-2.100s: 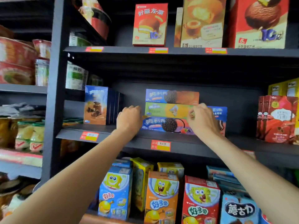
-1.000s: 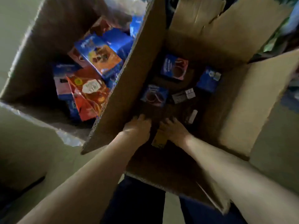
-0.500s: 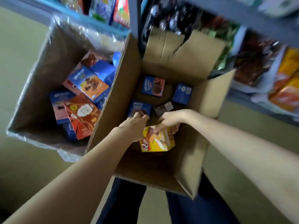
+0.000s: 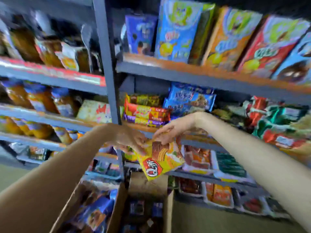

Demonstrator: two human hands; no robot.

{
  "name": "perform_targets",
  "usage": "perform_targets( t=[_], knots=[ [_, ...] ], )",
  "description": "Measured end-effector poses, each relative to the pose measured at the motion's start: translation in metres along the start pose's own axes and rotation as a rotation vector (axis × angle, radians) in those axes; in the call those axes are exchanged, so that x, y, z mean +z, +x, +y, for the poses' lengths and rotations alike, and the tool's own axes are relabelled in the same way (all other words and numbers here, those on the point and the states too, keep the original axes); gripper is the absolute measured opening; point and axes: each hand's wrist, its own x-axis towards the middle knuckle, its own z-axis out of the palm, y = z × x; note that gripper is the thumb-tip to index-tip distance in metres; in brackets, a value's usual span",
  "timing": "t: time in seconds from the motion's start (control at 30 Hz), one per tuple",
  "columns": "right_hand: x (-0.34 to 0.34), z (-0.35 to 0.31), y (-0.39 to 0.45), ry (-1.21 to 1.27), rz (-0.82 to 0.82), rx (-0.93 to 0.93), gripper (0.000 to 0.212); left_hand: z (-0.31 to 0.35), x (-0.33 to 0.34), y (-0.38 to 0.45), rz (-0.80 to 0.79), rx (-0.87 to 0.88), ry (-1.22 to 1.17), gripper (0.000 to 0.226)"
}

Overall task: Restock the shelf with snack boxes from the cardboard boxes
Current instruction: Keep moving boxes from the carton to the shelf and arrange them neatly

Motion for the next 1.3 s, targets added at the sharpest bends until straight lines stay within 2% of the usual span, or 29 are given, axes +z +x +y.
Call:
perform_targets(
  t=[0.07, 0.17, 0.23, 0.3, 0.4, 0.5, 0.6, 0.67, 0.73, 0.83, 0.93, 1.0, 1.1, 1.23, 1.3],
  knots=[
    [-0.027, -0.031, -0.055, -0.036, 0.167, -0.092, 0.042, 0.034, -0.037, -0.024, 0.072, 0.005, 0.078, 0.072],
    [-0.061, -0.058, -0.121, -0.085, 0.462, -0.262, 0.038, 0.124, -0.076, -0.069, 0.087, 0.168, 0.018, 0.068],
    [-0.082, -0.069, -0.16, -0.059, 0.586, -0.333, 0.036, 0.17, -0.087, -0.087, 0.13, 0.289, -0.033, 0.059],
    [-0.099, -0.076, -0.196, -0.042, 0.652, -0.369, 0.035, 0.199, -0.105, -0.096, 0.225, 0.305, -0.031, 0.052],
    [-0.127, -0.074, -0.243, -0.063, 0.703, -0.462, 0.034, 0.237, -0.136, -0.108, 0.421, 0.399, 0.004, 0.064],
    [-0.158, -0.06, -0.281, 0.138, 0.696, -0.588, 0.042, 0.283, -0.161, -0.113, 0.589, 0.53, 0.076, 0.054],
    [-0.192, -0.041, -0.314, 0.352, 0.784, -0.654, 0.037, 0.339, -0.174, -0.115, 0.952, 0.662, 0.508, 0.057],
    [-0.212, -0.03, -0.331, 0.359, 0.842, -0.65, 0.035, 0.371, -0.175, -0.111, 1.122, 0.825, 0.805, 0.061],
    [-0.227, -0.021, -0.344, 0.343, 0.863, -0.676, 0.046, 0.394, -0.175, -0.108, 1.163, 0.926, 0.837, 0.053],
    [-0.239, -0.013, -0.358, 0.369, 0.749, -0.739, 0.052, 0.417, -0.181, -0.106, 1.096, 0.908, 0.698, 0.055],
    [-0.247, -0.013, -0.368, 0.282, 0.664, -0.761, 0.067, 0.431, -0.191, -0.098, 1.143, 0.906, 0.884, 0.056],
    [-0.255, -0.015, -0.375, 0.239, 0.697, -0.775, 0.075, 0.437, -0.197, -0.092, 1.211, 0.969, 1.074, 0.052],
    [-0.268, -0.013, -0.384, 0.264, 0.77, -0.818, 0.096, 0.443, -0.204, -0.092, 1.383, 1.057, 1.219, 0.047],
    [-0.27, -0.007, -0.387, 0.237, 0.689, -0.82, 0.1, 0.45, -0.213, -0.084, 1.606, 1.09, 1.443, 0.055],
    [-0.265, -0.006, -0.385, 0.217, 0.743, -0.82, 0.096, 0.451, -0.213, -0.074, 1.682, 1.071, 1.444, 0.057]
  ],
)
